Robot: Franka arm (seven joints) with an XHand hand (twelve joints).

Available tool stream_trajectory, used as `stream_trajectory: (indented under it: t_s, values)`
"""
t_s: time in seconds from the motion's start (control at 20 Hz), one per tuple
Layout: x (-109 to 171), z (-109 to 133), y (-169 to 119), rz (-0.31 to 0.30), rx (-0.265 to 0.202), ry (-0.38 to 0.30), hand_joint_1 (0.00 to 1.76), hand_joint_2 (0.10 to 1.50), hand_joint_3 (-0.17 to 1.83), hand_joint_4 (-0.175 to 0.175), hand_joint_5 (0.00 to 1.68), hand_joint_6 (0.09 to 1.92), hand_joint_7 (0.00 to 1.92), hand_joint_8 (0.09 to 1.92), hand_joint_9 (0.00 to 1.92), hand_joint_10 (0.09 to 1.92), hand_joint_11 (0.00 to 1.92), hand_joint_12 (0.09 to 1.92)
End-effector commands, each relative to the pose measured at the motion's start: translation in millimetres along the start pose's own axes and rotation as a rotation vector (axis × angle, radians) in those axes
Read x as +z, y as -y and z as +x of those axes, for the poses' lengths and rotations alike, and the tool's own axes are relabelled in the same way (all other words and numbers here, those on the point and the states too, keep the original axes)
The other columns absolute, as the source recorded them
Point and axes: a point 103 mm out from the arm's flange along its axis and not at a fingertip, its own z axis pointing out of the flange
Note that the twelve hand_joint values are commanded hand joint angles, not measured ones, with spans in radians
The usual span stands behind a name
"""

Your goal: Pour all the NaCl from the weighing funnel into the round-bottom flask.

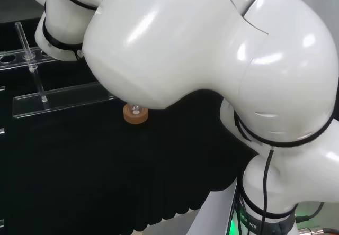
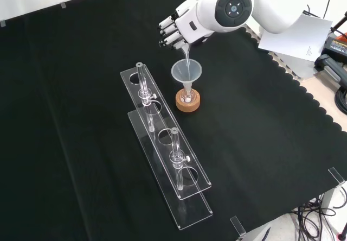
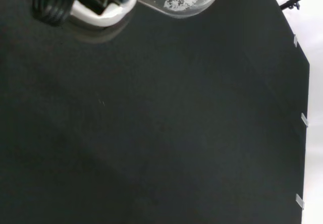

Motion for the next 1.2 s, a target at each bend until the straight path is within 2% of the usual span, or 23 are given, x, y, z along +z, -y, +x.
stream_trajectory:
  t_s: [0.05,0.65,1.2]
  values:
    - [8.7,-4.4,0.6,-0.011,0.002,0.011,1.12,0.71,0.53,0.175,1.29,0.6,0.53,0.66,0.93,0.34,0.82,1.03]
    - [4.3,-2.3,-1.4,-0.009,0.002,0.046,1.12,0.72,0.53,0.175,1.29,0.6,0.53,0.66,0.93,0.34,0.82,1.03]
    - [-2.4,-0.1,-2.5,-0.01,-0.003,0.117,1.12,0.72,0.53,0.175,1.29,0.6,0.53,0.66,0.93,0.33,0.82,1.03]
